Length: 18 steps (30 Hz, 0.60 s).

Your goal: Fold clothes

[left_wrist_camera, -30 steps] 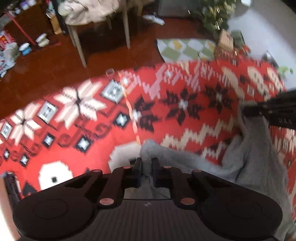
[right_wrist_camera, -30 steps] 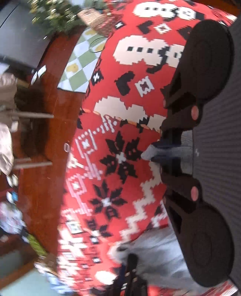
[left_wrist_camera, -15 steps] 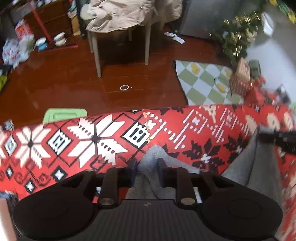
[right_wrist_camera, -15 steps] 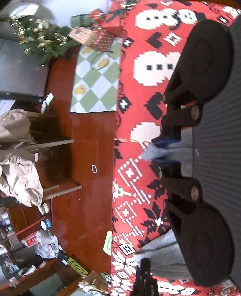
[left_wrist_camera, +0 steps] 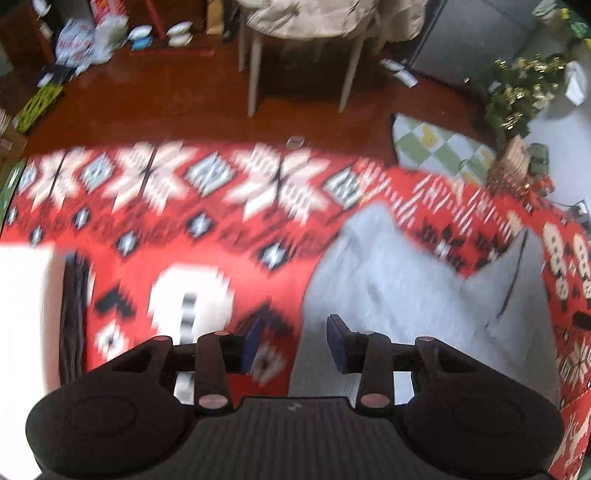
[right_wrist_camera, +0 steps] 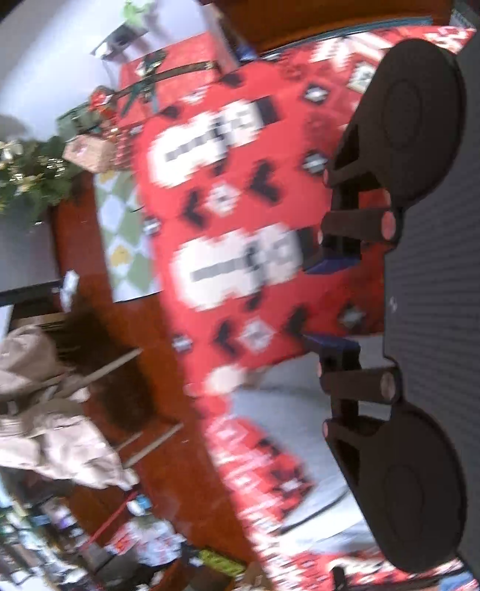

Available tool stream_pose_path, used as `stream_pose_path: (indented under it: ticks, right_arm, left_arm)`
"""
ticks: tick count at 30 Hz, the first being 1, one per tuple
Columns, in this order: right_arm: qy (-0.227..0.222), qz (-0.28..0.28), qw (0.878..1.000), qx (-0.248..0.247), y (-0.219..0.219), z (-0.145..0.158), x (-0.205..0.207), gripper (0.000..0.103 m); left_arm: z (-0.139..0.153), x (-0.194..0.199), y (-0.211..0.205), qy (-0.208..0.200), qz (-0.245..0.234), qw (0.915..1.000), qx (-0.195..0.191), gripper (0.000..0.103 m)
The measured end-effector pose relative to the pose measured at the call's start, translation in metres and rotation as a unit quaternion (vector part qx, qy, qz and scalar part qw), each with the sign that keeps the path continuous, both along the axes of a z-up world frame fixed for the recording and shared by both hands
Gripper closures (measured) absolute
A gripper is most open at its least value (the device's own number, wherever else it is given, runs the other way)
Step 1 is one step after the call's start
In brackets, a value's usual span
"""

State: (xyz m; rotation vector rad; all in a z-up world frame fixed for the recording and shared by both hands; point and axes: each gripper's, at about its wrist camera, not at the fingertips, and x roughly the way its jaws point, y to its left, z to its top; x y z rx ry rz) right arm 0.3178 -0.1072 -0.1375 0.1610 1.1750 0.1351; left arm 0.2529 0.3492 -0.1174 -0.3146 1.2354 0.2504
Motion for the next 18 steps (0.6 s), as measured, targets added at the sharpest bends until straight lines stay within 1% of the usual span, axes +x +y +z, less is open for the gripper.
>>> stream_pose_path:
  ticks: [2,5,8,11,13,16,18]
  right_arm:
    - [0.011,0.012,1.000,-0.013,0.001,-0.012,-0.012,0.071]
    - [0.018,0.011,1.000,-0.017,0.009,-0.025,-0.026,0.072]
    - [0.025,-0.007,0.999,0.018,0.016,-0.026,-0.038,0.071]
    - [0.027,-0.016,0.999,0.024,0.024,-0.023,-0.048,0.071]
    - [0.031,-0.022,0.999,0.029,0.027,-0.023,-0.054,0.071]
    - [0.034,-0.024,0.999,0.034,0.026,-0.022,-0.059,0.071]
    - [0.035,-0.023,0.999,0.032,0.026,-0.019,-0.063,0.071]
  left_arm:
    - [-0.003,-0.012,-0.002,0.014,0.004,0.9999,0.004,0.064]
    - [-0.006,-0.026,-0.004,0.027,0.006,0.9996,0.001,0.064]
    - [-0.008,-0.039,-0.006,0.033,0.012,0.9993,-0.013,0.064]
    - [-0.012,-0.047,-0.009,0.045,0.018,0.9984,-0.029,0.064]
    - [-0.015,-0.051,-0.013,0.053,0.013,0.9982,-0.024,0.064]
    - [-0.022,-0.055,-0.022,0.072,-0.004,0.9974,0.000,0.064]
    - [-0.026,-0.061,-0.027,0.082,-0.013,0.9965,0.001,0.065]
